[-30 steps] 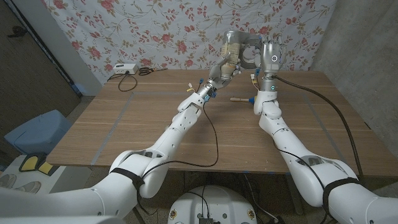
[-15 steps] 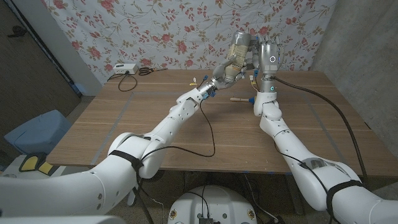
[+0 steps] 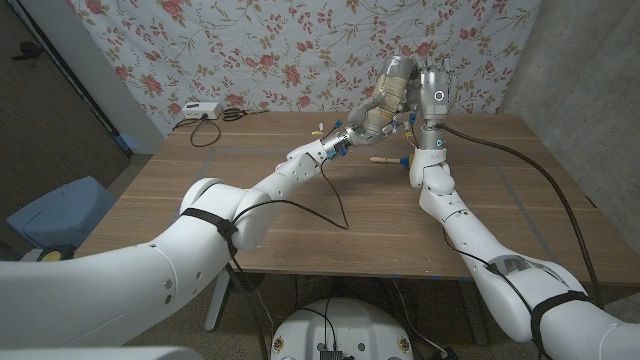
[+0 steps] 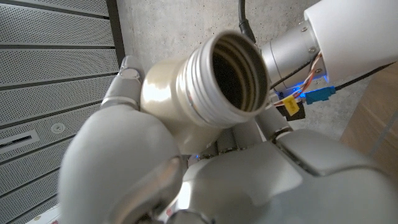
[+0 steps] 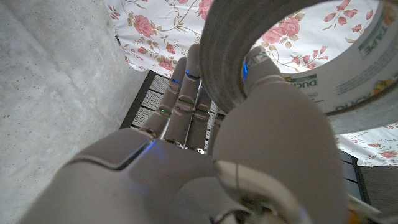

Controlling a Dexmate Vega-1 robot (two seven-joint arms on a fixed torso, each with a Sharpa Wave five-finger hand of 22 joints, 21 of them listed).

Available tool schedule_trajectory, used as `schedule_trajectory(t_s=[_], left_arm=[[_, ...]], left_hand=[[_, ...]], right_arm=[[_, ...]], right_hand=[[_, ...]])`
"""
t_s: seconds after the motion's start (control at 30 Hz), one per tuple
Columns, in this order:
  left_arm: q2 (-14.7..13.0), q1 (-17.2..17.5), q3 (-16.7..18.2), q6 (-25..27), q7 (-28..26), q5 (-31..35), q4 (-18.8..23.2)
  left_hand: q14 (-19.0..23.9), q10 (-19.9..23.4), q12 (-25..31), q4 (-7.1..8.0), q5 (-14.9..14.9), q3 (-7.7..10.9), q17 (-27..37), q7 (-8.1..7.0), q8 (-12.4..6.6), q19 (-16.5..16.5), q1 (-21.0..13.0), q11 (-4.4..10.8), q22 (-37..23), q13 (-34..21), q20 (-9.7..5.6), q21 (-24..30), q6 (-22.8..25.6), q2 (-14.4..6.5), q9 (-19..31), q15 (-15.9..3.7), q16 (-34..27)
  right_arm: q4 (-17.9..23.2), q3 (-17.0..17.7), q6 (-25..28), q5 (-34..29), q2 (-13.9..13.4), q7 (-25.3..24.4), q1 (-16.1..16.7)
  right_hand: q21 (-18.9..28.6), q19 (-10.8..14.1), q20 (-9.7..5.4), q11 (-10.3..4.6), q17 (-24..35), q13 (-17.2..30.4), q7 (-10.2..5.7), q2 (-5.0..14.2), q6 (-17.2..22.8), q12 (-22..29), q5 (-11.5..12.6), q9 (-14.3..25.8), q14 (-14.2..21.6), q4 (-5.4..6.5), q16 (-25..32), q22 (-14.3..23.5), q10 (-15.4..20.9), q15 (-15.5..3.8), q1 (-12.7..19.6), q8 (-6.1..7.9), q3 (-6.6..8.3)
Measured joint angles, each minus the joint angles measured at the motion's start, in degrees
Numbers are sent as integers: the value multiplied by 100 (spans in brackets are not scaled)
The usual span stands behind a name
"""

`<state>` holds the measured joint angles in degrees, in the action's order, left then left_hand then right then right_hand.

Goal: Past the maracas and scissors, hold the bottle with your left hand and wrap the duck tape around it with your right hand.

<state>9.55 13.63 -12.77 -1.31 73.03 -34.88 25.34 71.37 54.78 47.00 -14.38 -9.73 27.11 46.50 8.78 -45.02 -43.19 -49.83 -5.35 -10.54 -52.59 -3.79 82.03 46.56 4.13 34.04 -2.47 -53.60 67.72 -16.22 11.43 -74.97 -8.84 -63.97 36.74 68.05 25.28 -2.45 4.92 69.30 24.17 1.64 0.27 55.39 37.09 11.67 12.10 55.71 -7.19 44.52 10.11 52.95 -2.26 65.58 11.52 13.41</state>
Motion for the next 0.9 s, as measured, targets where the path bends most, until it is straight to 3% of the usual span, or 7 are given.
schedule_trajectory(t_s=[0.2, 0.4, 0.47, 0.57, 0.67, 0.77, 0.9], left_arm=[[71, -102, 170, 0, 114, 233, -190], [102, -62, 354, -40, 129, 352, -158], [96, -20, 373, -47, 124, 369, -90], [66, 83, 386, -85, 86, 386, 79], [31, 164, 386, -130, 48, 389, 232], [-18, 241, 359, -184, 2, 381, 372], [-77, 329, 309, -224, -65, 360, 545]], left_hand=[[-47, -43, 0, -1, 0, 1, 98, 0, 0, 163, 53, 43, -5, -1, 30, 56, 0, 52, 35, -46, -82], [-135, -268, 271, -86, 10, 262, -899, -20, 2, 1134, 416, 269, 2, 142, 300, 65, -122, 203, 317, -343, 756], [-386, -356, 494, -64, 10, 299, -1265, -26, 494, 1491, 970, 357, 39, 837, 494, -109, -581, 140, 279, -525, 1201], [-1418, -654, -199, -3, 29, 239, -1794, -13, 1505, 1948, 2186, 565, 69, 1739, 798, -472, -1439, -85, -360, -282, 1937], [-2558, -1555, -1068, 101, 28, 179, -2278, 15, 2305, 2367, 3193, 372, 69, 2370, 1150, -925, -2219, -95, -912, 3, 2594], [-3508, -2364, -1798, 772, -7, 749, -2606, -1, 2764, 2790, 3504, 99, 69, 2762, 1368, -1346, -2706, 123, -1296, 263, 3077], [-4699, -3427, -2628, 726, -28, 640, -2937, -76, 3267, 3462, 3586, -142, 69, 3119, 1562, -2003, -3522, 212, -1703, 571, 3620]], right_arm=[[4, -22, 15, 31, -23, -2, -2], [4, 5, -2, 19, -10, 0, -10], [4, 22, -9, 10, -1, 1, -13], [4, 48, -13, 2, 7, 2, -18], [-4, 72, -17, -14, 17, 5, -21], [-17, 90, -30, -24, 28, 6, -23], [-22, 121, -58, -44, 47, 6, -24]], right_hand=[[0, 0, 0, 0, 2, 0, 0, 0, 0, 2, -1, 2, 0, 0, -3, 0, 1, 0, 0, 0, 0], [0, 0, 0, 1, 19, 0, 0, 0, 0, 3, -4, 2, 0, 0, -4, 1, 1, 0, 0, 0, 0], [22, 0, 1, 1, 49, 0, 0, 0, 0, 3, -9, 2, 0, 0, -3, 1, 2, 0, 0, 0, 0], [30, 0, 1, 9, 48, 0, 0, 0, 0, 2, -15, 2, 9, 0, 12, 1, 11, 9, 0, 0, 0], [31, 0, 1, 9, 33, 0, 0, 0, 1, 0, -17, 2, 9, 0, 18, 1, 11, 9, 0, 1, 0], [31, 0, 1, 9, 25, 0, 0, 0, 1, -5, -20, 2, 9, 0, -3, 1, 11, 9, 0, 1, 0], [30, 0, 1, 9, 10, 0, 0, 0, 1, -6, 11, 2, 9, 0, -3, 1, 11, 10, 0, 1, 0]])
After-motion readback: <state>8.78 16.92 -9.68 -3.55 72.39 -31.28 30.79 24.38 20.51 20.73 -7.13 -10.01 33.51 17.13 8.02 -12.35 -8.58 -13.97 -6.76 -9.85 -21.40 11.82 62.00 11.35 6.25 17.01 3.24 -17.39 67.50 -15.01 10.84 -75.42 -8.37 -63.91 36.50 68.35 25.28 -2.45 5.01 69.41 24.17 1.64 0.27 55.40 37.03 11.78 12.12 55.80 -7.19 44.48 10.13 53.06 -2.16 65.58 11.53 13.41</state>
